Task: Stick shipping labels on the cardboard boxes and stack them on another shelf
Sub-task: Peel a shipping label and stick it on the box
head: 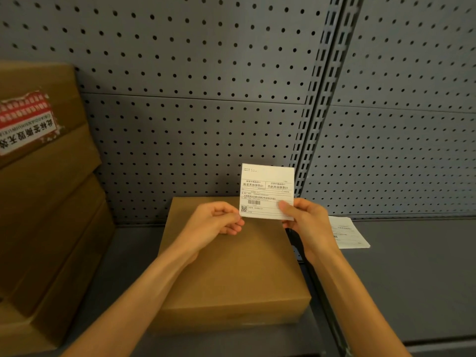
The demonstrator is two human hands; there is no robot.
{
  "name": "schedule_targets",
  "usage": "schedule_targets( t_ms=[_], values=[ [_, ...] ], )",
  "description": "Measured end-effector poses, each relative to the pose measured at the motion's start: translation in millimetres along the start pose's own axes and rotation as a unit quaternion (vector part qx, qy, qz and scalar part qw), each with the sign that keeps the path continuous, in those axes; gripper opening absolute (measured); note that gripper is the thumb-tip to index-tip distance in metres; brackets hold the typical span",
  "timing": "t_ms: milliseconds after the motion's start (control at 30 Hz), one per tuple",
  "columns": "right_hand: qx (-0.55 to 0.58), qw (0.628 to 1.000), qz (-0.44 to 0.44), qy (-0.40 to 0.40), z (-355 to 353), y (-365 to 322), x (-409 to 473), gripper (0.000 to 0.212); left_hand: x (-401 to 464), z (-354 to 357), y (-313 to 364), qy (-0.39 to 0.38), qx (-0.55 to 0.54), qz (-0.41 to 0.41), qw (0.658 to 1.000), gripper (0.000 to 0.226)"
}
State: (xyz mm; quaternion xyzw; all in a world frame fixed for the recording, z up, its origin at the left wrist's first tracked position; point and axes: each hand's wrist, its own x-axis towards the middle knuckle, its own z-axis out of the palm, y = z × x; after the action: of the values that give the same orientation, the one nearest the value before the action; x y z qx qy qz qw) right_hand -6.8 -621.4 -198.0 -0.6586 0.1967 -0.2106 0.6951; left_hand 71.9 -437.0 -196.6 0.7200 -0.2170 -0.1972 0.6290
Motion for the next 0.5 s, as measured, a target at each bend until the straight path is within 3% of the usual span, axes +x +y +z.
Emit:
schedule_targets(
  t_ms=[233, 400, 500],
  values=[
    [-0.067, 0.997, -0.008, 0.026, 2.7, 8.3, 5.2, 0.006, -1.6, 1.3, 0.7, -0.001, 0.006, 0.023, 1.000, 0.010],
    [-0.258, 0.959, -0.081, 0.089, 7.8, 15.5, 3.8, 0.044, -1.4, 2.2, 0.7, 0.010, 0.021, 0.039, 0.999, 0.011],
    [-0.291, 0.942, -0.152, 0.071, 13.5, 8.4, -5.4, 0.032, -0.9, 3.2, -0.2, 0.016, 0.030, 0.046, 0.998, 0.012]
  ],
)
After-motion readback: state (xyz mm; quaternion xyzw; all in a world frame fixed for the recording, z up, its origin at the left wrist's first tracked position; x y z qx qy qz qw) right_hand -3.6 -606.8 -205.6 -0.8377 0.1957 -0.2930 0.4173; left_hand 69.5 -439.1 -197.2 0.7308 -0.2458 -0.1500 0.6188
